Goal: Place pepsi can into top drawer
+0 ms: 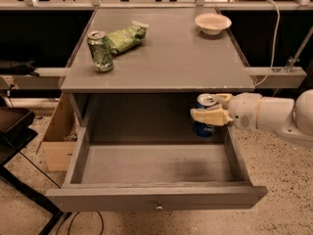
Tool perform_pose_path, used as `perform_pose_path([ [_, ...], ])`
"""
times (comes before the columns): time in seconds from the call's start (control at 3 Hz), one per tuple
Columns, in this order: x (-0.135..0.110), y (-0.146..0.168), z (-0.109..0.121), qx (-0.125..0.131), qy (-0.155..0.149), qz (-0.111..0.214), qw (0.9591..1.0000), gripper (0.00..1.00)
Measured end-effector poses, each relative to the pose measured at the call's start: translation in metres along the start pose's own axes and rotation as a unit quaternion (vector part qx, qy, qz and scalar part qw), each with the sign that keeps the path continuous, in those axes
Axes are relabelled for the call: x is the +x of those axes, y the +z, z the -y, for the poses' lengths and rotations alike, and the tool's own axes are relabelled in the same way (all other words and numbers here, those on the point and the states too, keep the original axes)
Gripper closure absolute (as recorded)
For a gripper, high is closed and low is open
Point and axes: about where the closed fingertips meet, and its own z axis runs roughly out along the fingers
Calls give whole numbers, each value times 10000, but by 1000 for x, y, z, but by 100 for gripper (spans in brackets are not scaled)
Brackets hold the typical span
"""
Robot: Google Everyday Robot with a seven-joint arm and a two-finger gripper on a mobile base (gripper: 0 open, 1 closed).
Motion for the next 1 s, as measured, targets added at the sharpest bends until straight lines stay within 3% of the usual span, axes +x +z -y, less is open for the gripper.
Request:
perform_pose_path([
  [0.33, 44, 22, -15, -52, -32, 198, 9998, 100],
  [1.0, 88, 62, -37, -282, -454, 381, 9978, 100],
])
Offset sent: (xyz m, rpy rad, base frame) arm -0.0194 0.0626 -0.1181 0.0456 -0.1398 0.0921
